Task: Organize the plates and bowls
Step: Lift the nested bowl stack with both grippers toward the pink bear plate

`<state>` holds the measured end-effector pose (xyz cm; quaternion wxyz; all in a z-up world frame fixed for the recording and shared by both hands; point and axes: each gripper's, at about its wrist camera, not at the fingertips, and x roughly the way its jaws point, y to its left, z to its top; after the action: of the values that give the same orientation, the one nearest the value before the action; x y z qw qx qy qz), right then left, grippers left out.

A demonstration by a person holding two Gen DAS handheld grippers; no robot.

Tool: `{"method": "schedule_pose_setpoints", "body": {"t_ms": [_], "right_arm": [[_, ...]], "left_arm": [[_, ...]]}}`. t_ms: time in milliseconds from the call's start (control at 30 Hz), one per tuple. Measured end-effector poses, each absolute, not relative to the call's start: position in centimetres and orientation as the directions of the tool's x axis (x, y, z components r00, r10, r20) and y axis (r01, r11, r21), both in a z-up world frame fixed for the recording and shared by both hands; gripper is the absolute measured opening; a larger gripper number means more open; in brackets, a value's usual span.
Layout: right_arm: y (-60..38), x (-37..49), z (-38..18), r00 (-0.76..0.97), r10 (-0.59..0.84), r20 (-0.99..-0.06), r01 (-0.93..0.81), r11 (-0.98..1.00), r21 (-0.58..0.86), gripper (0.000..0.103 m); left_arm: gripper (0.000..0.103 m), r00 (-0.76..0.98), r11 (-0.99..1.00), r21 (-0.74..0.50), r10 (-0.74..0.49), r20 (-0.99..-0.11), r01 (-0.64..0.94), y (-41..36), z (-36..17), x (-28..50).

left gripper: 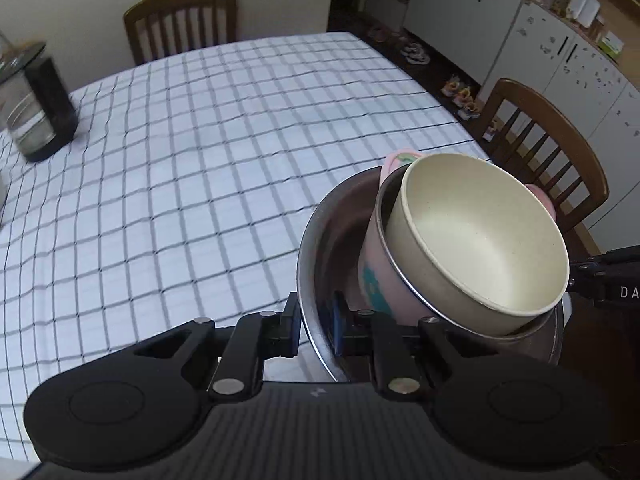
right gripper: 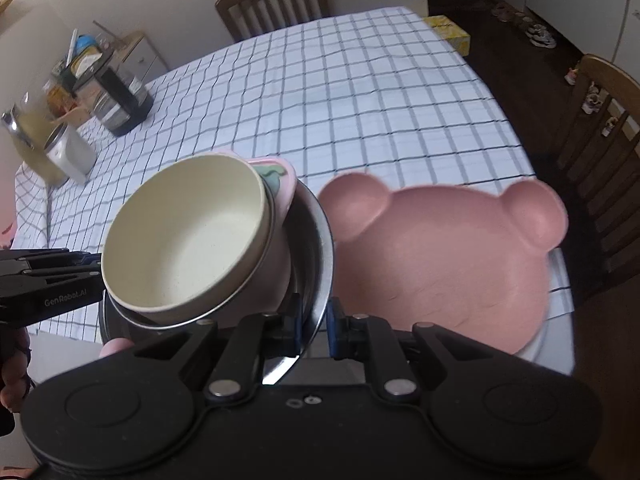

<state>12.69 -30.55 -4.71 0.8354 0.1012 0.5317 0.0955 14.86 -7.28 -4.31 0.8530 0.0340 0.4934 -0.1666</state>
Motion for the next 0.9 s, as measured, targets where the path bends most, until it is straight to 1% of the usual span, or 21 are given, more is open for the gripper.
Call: {"method": "schedule_pose_setpoints", "body": {"t_ms": [167,400,700,900], "right_arm": [[-35.1,12.8,-3.9,0.443,0.241,-0.864,0.003,0.963,0.27,0.013],[-40.8,12.7,-4.7,0.438,0.202,-0.876,0.079,0.962,0.262,0.013],[-44.1,13.0,-6.6,0.417,0.199,-0.887,0.101,0.96,0.263,0.013],[-45.0,13.1,-7.6,0.404,0.197,-0.893,0.092,0.963,0.254,0.013]], "left_arm": [[0.014,0.457,0.924,-0.094,-0.271,-0.847,0.372,-12.5,-4.0,15.9],[0.014,0.44,0.908,-0.081,-0.275,-0.855,0.411,-18.2,-5.3,16.7],[0.014,0.435,0.901,-0.064,-0.269,-0.86,0.429,-21.3,-7.3,16.9],[0.014,0.422,0.901,-0.074,-0.271,-0.865,0.427,-21.9,-8.7,17.0]]}}
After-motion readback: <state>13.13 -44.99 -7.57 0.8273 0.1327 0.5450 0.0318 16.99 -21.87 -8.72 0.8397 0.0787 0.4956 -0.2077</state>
